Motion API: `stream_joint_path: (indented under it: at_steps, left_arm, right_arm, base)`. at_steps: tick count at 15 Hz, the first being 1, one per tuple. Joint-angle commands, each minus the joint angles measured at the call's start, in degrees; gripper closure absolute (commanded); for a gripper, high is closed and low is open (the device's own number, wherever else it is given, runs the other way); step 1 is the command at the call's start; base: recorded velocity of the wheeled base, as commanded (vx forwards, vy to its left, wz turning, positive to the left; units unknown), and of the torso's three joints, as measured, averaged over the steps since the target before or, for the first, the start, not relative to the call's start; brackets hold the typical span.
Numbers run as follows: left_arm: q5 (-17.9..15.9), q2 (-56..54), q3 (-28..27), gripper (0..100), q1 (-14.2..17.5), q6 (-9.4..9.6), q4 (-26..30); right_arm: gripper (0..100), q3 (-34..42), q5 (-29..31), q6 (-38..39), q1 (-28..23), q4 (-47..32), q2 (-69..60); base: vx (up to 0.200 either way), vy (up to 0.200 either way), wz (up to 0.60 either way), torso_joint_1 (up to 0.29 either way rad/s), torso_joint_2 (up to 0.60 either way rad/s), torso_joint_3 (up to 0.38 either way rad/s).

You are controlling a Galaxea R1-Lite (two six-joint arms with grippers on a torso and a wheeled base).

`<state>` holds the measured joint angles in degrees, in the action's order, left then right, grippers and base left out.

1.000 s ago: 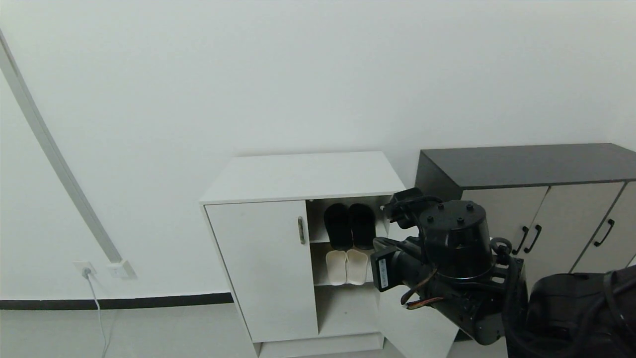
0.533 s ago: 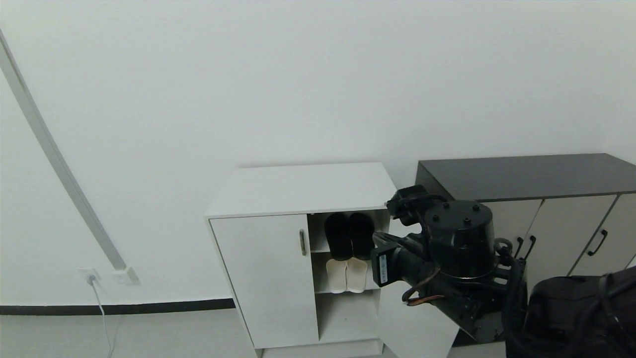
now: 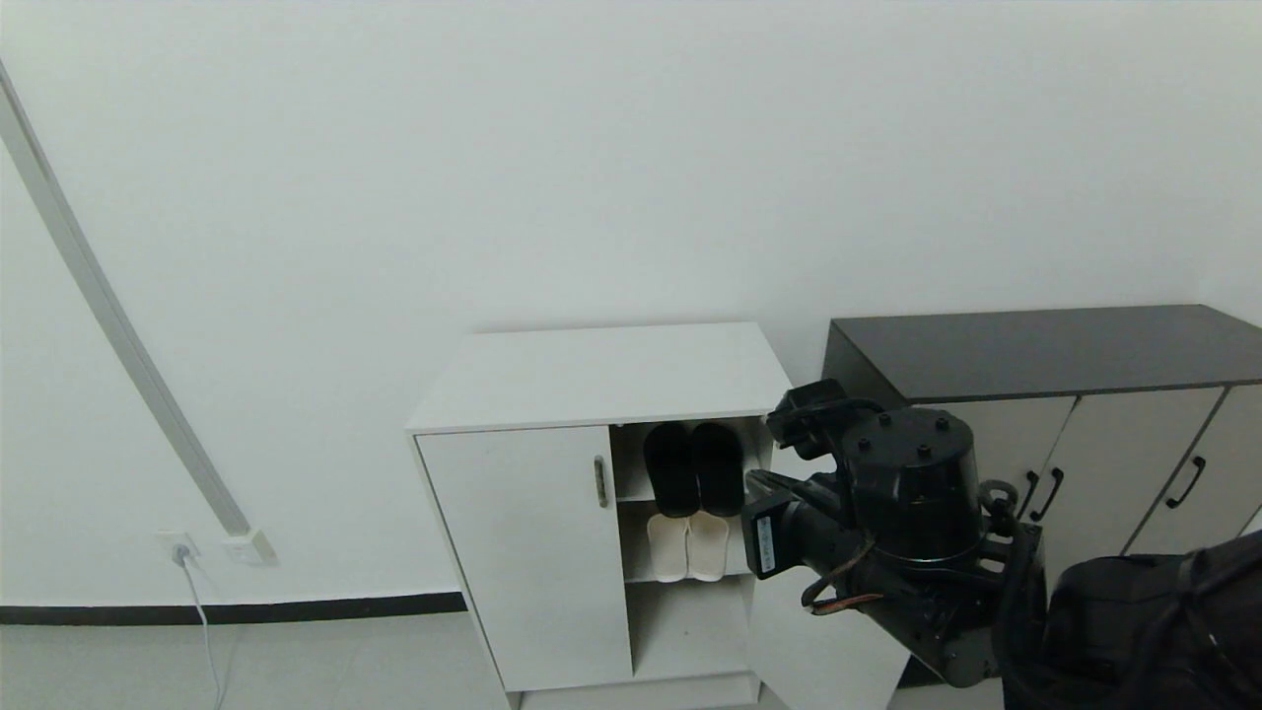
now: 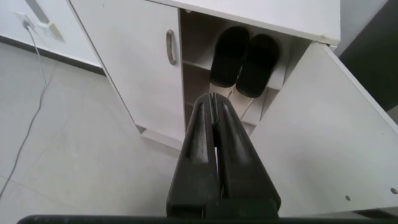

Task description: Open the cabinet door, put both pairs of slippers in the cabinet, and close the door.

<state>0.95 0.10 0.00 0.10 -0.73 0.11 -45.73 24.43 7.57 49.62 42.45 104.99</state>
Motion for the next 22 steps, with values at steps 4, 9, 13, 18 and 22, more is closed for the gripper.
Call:
stream_joint_path:
  at_steps: [4, 9, 13, 18, 22]
  left_arm:
    - [0.0, 0.0, 0.0, 100, 0.0, 0.03, 0.0]
    - [0.0, 0.0, 0.0, 100, 0.0, 0.03, 0.0]
    - [0.0, 0.0, 0.0, 100, 0.0, 0.03, 0.1]
    - [0.0, 0.0, 0.0, 100, 0.0, -0.06, 0.0]
    - [0.2, 0.0, 0.0, 100, 0.0, -0.06, 0.0]
  right_arm:
    - [100, 0.3, 0.0, -0.3, -0.1, 0.0, 0.0]
    - [100, 0.6, -0.1, -0.3, -0.4, 1.1, 0.1]
    - [100, 1.1, -0.2, -1.2, -0.4, 2.4, 0.3]
    - [100, 1.1, -0.1, -2.3, -0.7, 2.4, 0.7]
    - [100, 0.8, -0.1, -2.3, -1.3, 2.4, 0.7]
  base:
    - [0.0, 0.0, -0.6, -0.002, 0.0, 0.004]
    - [0.0, 0.0, -0.36, 0.008, 0.0, 0.0]
    - [0.0, 0.0, 0.0, 0.0, 0.0, 0.0]
    - [-0.08, 0.0, 0.0, 0.001, 0.0, 0.001]
    - [-0.05, 0.0, 0.0, 0.003, 0.0, -0.001]
